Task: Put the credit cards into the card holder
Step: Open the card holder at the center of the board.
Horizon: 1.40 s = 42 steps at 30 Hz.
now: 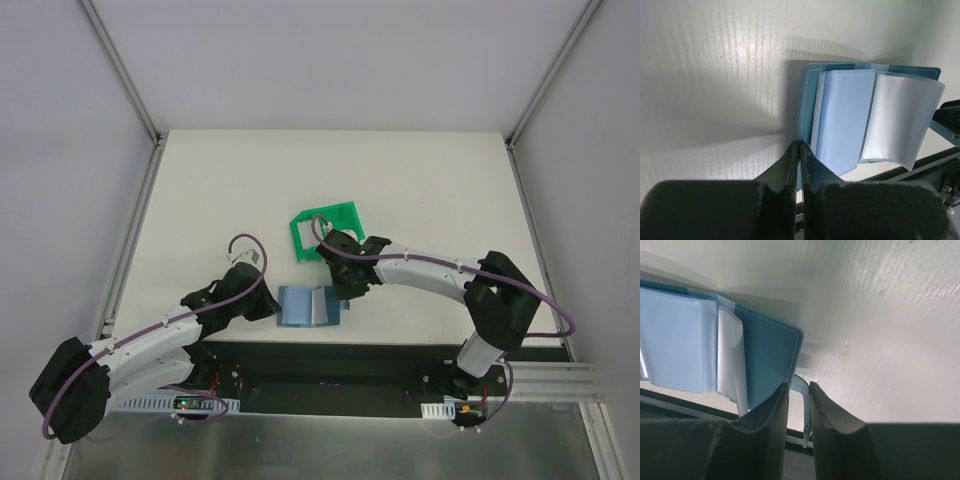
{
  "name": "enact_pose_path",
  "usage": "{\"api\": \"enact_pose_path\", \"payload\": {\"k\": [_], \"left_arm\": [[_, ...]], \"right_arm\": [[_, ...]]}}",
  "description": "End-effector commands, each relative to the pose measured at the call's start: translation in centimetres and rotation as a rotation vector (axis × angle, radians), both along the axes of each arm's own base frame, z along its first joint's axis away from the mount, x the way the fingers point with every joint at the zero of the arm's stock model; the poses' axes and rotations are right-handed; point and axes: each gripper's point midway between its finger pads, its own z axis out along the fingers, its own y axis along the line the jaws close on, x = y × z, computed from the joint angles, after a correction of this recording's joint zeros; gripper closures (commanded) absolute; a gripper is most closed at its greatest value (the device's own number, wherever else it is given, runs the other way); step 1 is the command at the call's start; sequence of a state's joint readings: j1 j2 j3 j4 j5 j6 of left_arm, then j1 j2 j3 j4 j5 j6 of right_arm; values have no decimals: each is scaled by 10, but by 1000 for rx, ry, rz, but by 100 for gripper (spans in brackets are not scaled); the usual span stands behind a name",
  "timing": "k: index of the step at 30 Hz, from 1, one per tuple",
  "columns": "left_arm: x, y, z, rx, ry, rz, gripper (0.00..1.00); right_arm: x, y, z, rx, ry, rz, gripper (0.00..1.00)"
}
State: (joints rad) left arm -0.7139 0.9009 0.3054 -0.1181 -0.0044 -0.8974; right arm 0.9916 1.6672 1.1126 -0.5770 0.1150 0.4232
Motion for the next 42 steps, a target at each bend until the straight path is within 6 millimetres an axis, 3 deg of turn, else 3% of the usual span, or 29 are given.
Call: {"api": "enact_pose_path", "payload": {"k": [1,12,17,23,30,42], "left_arm": [[0,-1,9,4,-22,-28,100],[6,-6,25,-11,-60,-44,100],[2,-7,25,-21,-46,-60,100],[3,-8,26,-22,-51,-60,100],[4,-7,27,-21,-51,-41,100],[12,-2,29,5,-66,-1,100]], "right_arm": [[7,-3,21,19,-48,21,74],[22,46,69,267,-83,108,68],[32,50,90,336,-145,110,62],[68,45,120,389,-247,86,43],[115,47,118,393,-246,63,29],[177,69,78,359,-154,38,25]]}}
